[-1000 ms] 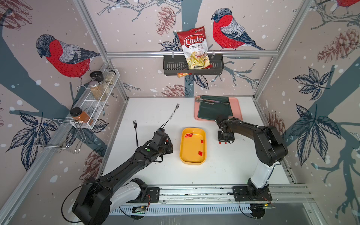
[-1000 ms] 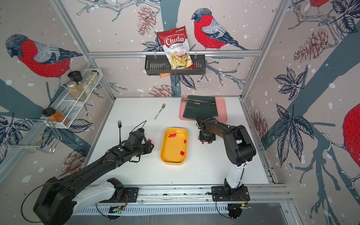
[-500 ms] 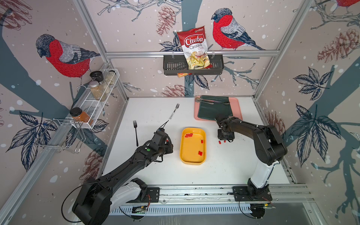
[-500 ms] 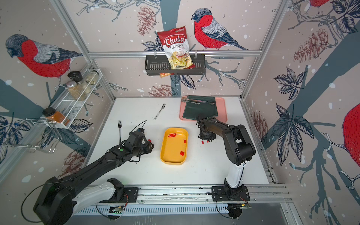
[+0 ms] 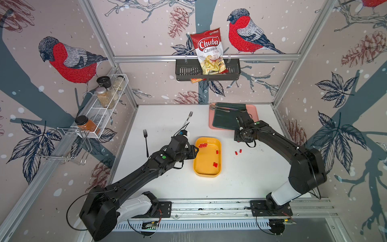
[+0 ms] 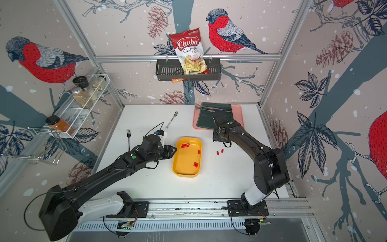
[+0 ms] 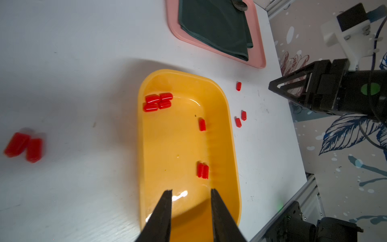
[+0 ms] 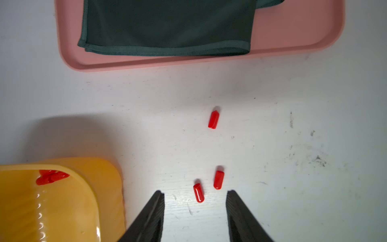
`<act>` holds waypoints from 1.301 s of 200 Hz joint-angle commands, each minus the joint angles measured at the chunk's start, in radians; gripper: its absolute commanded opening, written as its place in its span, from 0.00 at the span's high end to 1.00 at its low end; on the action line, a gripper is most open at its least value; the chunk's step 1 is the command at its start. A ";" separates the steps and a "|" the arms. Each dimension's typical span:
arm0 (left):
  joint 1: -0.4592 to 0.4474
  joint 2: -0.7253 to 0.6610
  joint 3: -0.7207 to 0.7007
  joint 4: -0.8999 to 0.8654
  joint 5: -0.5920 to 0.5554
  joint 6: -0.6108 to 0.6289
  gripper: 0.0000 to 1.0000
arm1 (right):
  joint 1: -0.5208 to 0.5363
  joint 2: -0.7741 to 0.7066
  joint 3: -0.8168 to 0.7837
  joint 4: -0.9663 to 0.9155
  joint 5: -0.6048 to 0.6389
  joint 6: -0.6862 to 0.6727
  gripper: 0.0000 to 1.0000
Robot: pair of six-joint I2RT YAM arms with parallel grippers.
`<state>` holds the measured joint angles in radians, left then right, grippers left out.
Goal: Take the screw protection sleeves out of the storage box
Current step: Place the screw protection sleeve at the center of the board, then pick up the screw protection sleeve from the storage box.
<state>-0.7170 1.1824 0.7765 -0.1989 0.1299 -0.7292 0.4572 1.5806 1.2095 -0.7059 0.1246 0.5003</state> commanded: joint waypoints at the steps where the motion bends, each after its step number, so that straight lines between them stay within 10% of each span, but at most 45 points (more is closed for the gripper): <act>1: -0.055 0.123 0.078 0.073 -0.006 -0.029 0.67 | -0.011 -0.029 -0.037 0.031 -0.048 0.043 0.48; 84: -0.119 0.593 0.305 0.135 0.044 -0.050 0.79 | -0.009 -0.011 -0.122 0.115 -0.174 0.090 0.49; 260: -0.121 0.740 0.337 0.188 -0.041 -0.079 0.73 | 0.110 0.191 -0.043 0.182 -0.224 0.101 0.53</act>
<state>-0.8345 1.9190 1.1221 -0.0654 0.1219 -0.7895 0.5606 1.7672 1.1667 -0.5312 -0.0891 0.6014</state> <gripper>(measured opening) 0.273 0.472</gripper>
